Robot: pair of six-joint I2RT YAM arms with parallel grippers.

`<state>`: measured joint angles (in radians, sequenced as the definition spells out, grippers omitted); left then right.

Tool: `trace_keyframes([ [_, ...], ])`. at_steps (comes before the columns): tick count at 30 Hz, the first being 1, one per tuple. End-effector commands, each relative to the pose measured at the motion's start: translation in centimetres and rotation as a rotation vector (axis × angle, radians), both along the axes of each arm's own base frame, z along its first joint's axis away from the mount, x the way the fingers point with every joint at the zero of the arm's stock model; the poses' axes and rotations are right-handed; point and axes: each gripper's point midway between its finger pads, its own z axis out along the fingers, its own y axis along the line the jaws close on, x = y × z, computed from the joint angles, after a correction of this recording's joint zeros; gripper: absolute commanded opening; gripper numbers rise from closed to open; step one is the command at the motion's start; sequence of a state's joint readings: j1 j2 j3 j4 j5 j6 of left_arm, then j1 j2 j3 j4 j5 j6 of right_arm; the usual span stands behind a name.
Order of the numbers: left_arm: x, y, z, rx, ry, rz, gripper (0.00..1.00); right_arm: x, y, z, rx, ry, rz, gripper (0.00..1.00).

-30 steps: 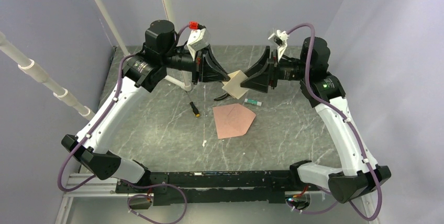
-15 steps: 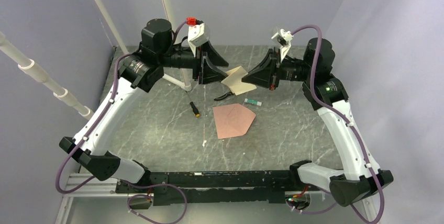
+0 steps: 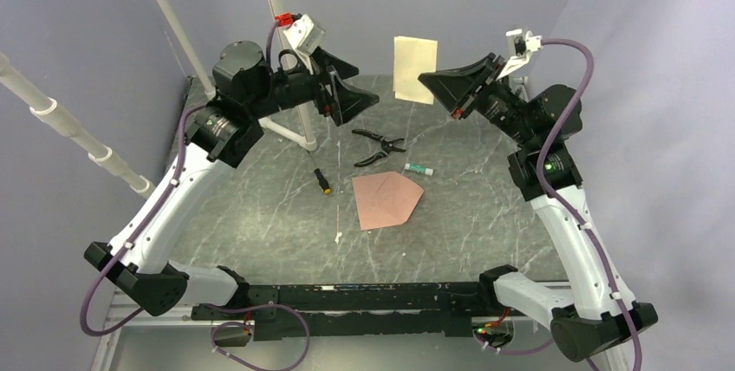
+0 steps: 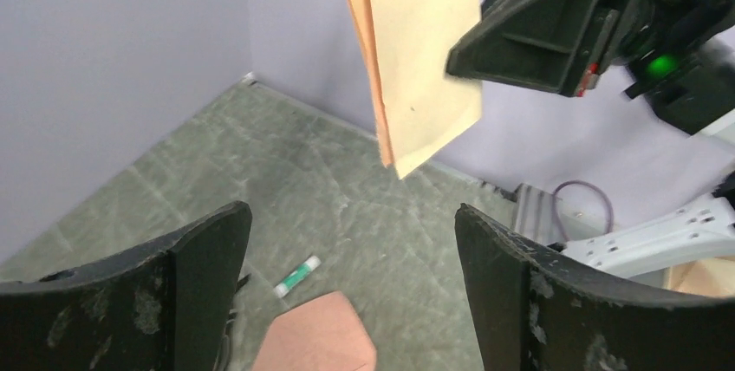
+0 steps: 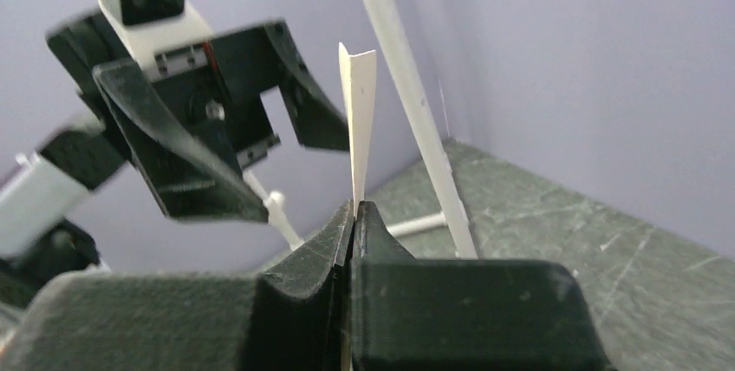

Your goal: Place the letter into the envelope and seal it

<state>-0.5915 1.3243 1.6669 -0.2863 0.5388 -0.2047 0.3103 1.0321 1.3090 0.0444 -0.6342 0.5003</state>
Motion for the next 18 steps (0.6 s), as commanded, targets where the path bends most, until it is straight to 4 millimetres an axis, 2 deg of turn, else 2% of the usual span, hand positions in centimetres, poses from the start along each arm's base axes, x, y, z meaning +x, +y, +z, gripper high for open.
trace_keyframes([
  [1,-1.4,-1.4,3.3,-0.173,0.01,-0.119,0.93,-1.0,-1.0,5.7,0.263,-0.053,0.0,0.0],
  [3,-1.5,-2.1,4.1,-0.247,0.065,-0.16,0.93,-1.4,-0.6,6.1,0.314,-0.026,0.055,0.0],
  [7,-0.6,-3.1,4.4,-0.33,0.16,-0.189,0.93,-1.9,-0.2,6.5,0.37,-0.015,0.123,0.0],
  [10,-0.6,-3.8,4.9,-0.379,0.205,-0.241,0.89,-1.8,0.0,6.4,0.384,0.0,0.142,0.0],
  [12,-1.2,-4.3,5.3,-0.395,0.209,-0.308,0.81,-1.6,0.1,6.1,0.383,0.008,0.146,0.0],
  [18,-1.6,-5.0,5.3,-0.38,0.22,-0.358,0.47,-1.5,0.4,5.5,0.388,0.024,0.16,0.0],
])
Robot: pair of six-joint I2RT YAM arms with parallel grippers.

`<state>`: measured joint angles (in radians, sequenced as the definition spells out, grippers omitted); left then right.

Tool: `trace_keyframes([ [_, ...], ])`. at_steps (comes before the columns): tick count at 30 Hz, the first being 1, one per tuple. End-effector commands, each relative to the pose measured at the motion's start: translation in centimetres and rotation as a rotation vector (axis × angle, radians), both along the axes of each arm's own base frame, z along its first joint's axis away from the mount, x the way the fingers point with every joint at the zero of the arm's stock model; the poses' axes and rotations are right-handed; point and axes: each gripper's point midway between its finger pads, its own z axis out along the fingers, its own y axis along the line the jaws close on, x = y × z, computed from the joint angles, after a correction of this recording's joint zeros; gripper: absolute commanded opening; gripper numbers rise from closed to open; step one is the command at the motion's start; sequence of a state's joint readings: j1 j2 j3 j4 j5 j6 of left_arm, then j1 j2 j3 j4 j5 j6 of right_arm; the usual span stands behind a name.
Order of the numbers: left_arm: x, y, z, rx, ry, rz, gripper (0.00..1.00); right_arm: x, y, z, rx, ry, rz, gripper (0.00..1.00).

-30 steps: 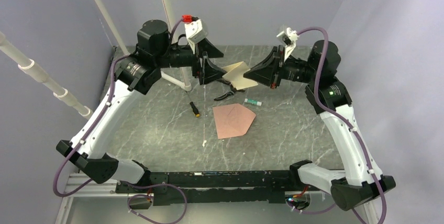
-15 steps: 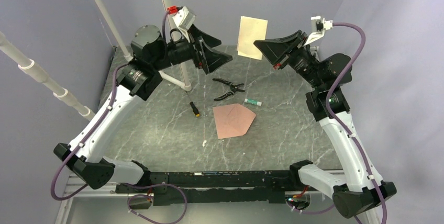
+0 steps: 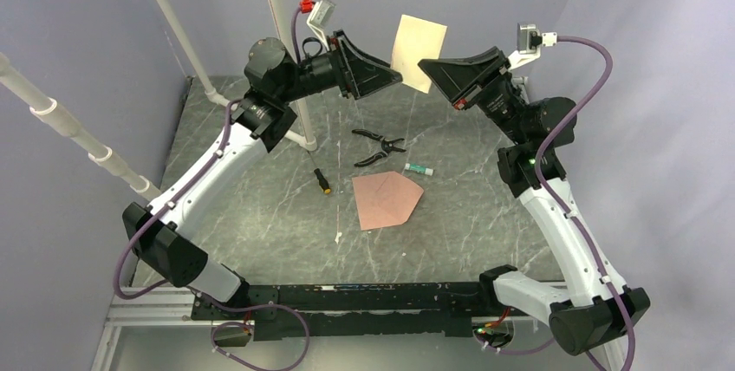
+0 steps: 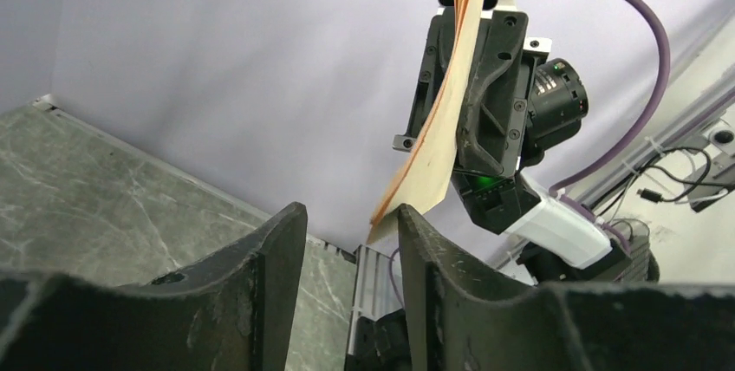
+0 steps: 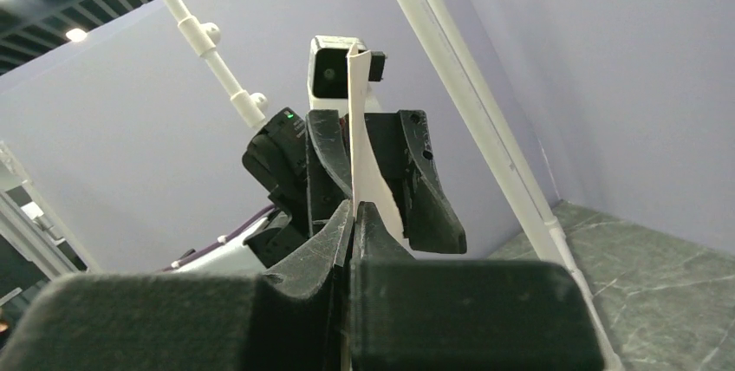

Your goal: Place the letter into the envelope and seal it

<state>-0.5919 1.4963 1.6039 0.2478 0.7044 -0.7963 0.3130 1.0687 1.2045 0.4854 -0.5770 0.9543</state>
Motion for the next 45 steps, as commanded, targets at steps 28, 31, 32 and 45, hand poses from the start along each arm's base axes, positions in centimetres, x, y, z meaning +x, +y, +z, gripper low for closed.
trace_keyframes([
  [28,-4.7,0.9,2.9,-0.027,-0.201,-0.138,0.03,-0.4,0.7,-0.9,-0.07,-0.037,0.023,0.09],
  [31,-5.2,1.2,0.9,0.1,-0.246,-0.15,0.02,-0.6,0.7,-2.4,-0.225,-0.065,-0.016,0.61],
  [32,-5.7,1.4,0.1,0.141,-0.277,-0.166,0.02,-0.9,0.7,-3.0,-0.282,-0.079,-0.019,0.71],
  [45,-10.0,4.3,-7.4,0.446,-0.456,-0.386,0.02,-5.9,1.9,-7.2,-0.691,-0.241,0.355,0.8],
])
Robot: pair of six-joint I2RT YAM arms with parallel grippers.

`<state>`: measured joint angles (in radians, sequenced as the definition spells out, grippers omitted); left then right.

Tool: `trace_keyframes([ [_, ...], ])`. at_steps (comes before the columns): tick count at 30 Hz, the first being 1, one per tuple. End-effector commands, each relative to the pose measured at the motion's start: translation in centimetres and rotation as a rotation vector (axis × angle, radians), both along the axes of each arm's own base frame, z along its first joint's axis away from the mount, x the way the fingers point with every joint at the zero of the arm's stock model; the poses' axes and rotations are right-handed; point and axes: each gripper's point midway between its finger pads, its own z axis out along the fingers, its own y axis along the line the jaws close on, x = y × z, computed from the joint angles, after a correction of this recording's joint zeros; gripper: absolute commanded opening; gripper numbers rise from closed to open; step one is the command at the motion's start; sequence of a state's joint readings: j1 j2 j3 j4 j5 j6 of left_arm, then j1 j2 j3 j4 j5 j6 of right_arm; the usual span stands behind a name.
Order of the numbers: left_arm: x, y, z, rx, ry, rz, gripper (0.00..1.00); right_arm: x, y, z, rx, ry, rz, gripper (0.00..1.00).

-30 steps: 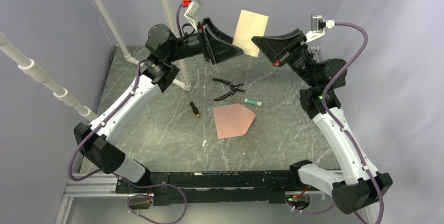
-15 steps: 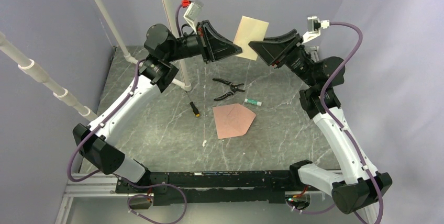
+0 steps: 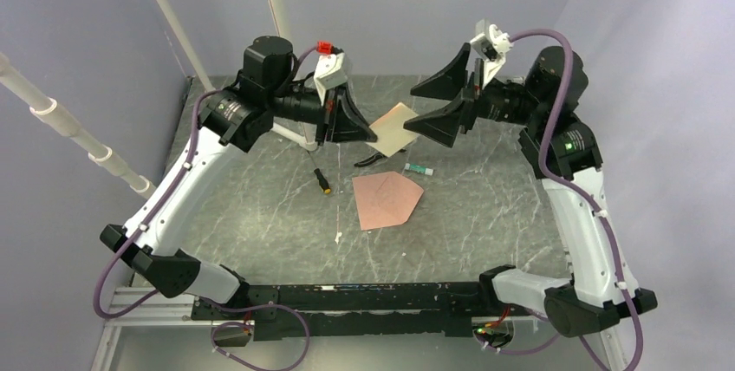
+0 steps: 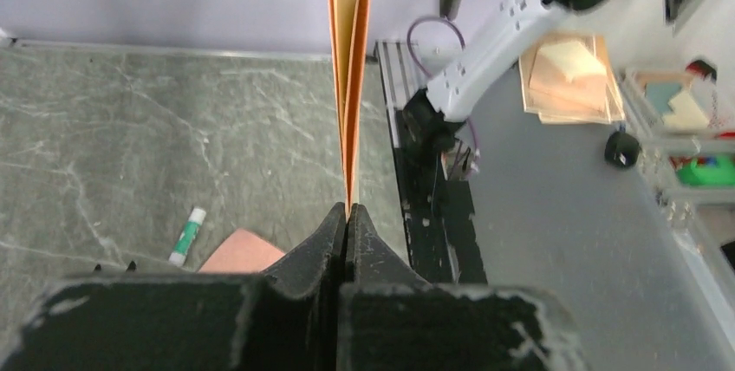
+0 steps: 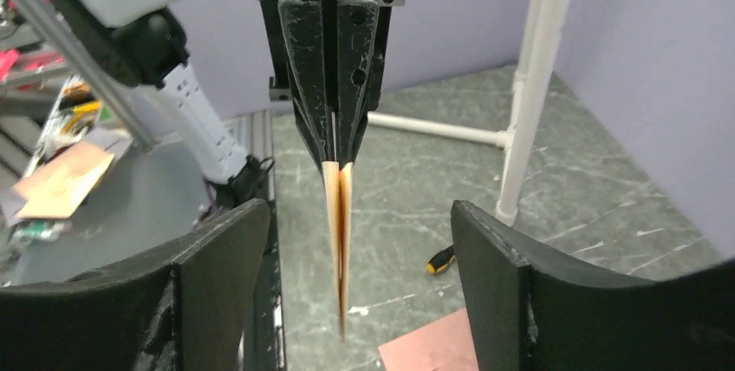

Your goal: Place the letter into the envelope and seal it

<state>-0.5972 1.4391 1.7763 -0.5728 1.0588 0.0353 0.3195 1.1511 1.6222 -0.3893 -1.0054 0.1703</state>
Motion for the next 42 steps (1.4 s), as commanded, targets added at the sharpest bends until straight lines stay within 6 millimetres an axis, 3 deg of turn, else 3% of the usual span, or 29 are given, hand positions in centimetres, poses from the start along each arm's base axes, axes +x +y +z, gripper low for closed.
trace_keyframes([
  [1,-2.2,1.4,-0.9,0.052,-0.081,-0.089,0.02,-1.5,0.4,-2.9,-0.112,0.048,0.158,0.73],
  [4,-2.3,1.5,-1.1,0.063,-0.084,-0.093,0.03,-1.4,0.6,-3.0,-0.115,0.068,0.184,0.59],
  [9,-2.2,1.3,-1.3,0.065,-0.072,-0.098,0.03,-1.6,1.2,-2.2,-0.079,0.085,0.226,0.59],
  [11,-2.1,1.2,-1.2,0.055,-0.066,-0.099,0.02,-1.6,1.5,-2.0,-0.063,0.094,0.249,0.55],
  [16,-1.4,0.8,-0.5,0.042,-0.062,-0.071,0.02,-2.1,1.7,-1.1,-0.022,0.093,0.29,0.28],
  [20,-1.5,0.6,0.9,-0.006,-0.053,-0.064,0.03,-2.8,1.6,0.3,0.005,0.039,0.301,0.0],
  [21,-1.5,0.5,1.6,-0.027,-0.066,-0.06,0.05,-2.8,1.6,0.5,0.009,0.033,0.291,0.0],
  [23,-1.4,0.4,2.2,-0.046,-0.061,-0.046,0.24,-2.2,1.5,1.1,0.024,0.026,0.237,0.0],
  [25,-1.0,0.3,3.0,-0.07,-0.041,-0.008,0.6,-1.2,1.4,1.9,0.051,0.023,0.156,0.0],
  [27,-0.2,0.1,4.4,-0.122,-0.043,0.049,0.79,-0.2,1.1,3.2,0.107,0.016,0.064,0.0],
  [28,0.3,-0.1,4.9,-0.146,-0.031,0.079,0.84,0.3,0.9,4.1,0.147,0.008,0.021,0.0],
  [30,1.5,-0.5,6.4,-0.221,0.009,0.14,0.88,1.1,0.4,6.1,0.26,0.006,-0.054,0.0],
  [34,3.0,-1.5,11.3,-0.412,0.167,0.171,0.87,1.1,-0.7,8.9,0.428,0.007,-0.113,0.0],
  [42,3.5,-1.7,13.4,-0.547,0.293,0.143,0.74,0.6,-3.1,11.8,0.65,-0.025,-0.192,0.0],
])
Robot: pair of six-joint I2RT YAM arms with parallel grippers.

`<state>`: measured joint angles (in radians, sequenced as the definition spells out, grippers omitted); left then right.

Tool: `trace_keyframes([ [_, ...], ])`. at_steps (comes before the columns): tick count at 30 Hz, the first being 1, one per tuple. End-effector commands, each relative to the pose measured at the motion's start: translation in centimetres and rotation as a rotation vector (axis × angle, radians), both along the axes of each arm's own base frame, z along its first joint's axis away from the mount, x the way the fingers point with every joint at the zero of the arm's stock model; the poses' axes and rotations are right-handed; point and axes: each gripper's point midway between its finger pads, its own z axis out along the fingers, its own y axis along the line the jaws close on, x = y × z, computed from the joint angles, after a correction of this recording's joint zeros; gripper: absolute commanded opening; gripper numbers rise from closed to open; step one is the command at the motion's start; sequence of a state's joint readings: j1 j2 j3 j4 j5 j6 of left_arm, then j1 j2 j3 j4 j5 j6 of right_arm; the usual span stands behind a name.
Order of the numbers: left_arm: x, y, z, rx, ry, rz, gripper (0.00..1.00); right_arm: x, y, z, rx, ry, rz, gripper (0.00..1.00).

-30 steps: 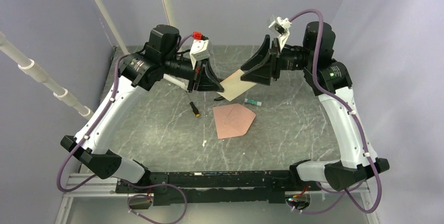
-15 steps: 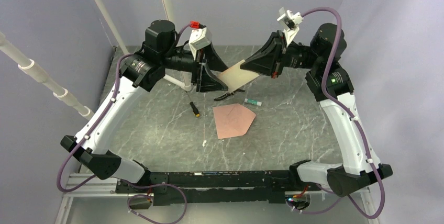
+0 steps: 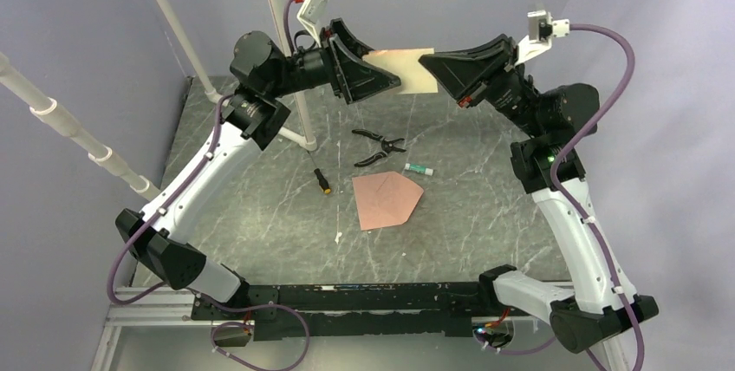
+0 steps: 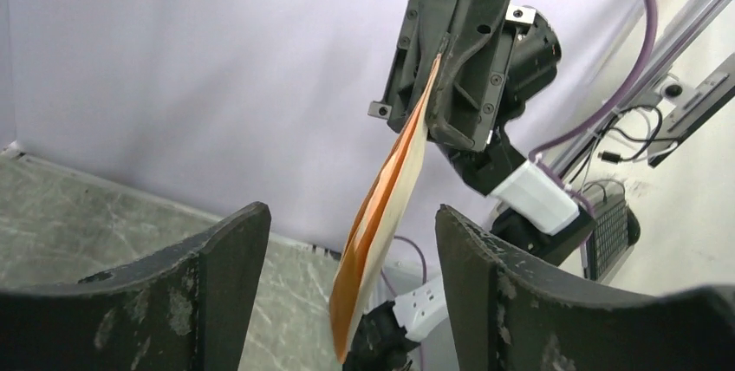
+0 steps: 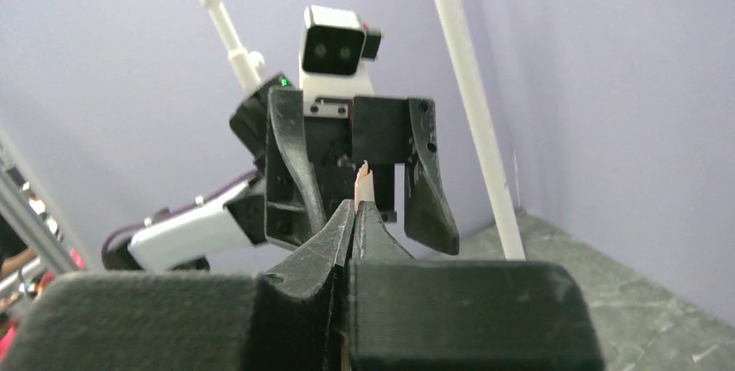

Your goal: Place the letter into the envelope and seal it

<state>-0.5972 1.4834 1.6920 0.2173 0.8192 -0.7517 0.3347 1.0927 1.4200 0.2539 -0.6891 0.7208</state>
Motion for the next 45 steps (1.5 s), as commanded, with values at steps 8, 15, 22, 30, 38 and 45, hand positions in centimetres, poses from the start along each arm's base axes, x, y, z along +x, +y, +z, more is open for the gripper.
trace_keyframes([
  [8,-1.8,0.7,4.7,-0.231,0.041,-0.121,0.43,-1.7,-3.7,4.9,0.314,-0.085,-0.099,0.0],
  [15,-1.7,0.4,4.2,-0.214,0.022,-0.133,0.03,-1.0,-3.4,3.8,0.273,-0.055,-0.114,0.0],
  [22,-3.2,0.8,0.4,0.014,-0.203,-0.111,0.02,0.3,-2.2,-0.8,-0.134,-0.045,-0.202,0.55],
  [30,-7.1,2.6,-2.5,0.159,-0.383,-0.246,0.02,-3.9,-0.4,-3.9,-0.456,-0.126,0.065,0.84],
  [38,-6.9,2.6,-5.0,0.259,-0.391,-0.285,0.02,-2.8,0.5,-6.8,-0.574,-0.024,0.187,0.79],
  [45,-6.2,2.5,-6.0,0.29,-0.367,-0.271,0.02,-3.4,1.0,-7.7,-0.584,-0.003,0.267,0.77],
])
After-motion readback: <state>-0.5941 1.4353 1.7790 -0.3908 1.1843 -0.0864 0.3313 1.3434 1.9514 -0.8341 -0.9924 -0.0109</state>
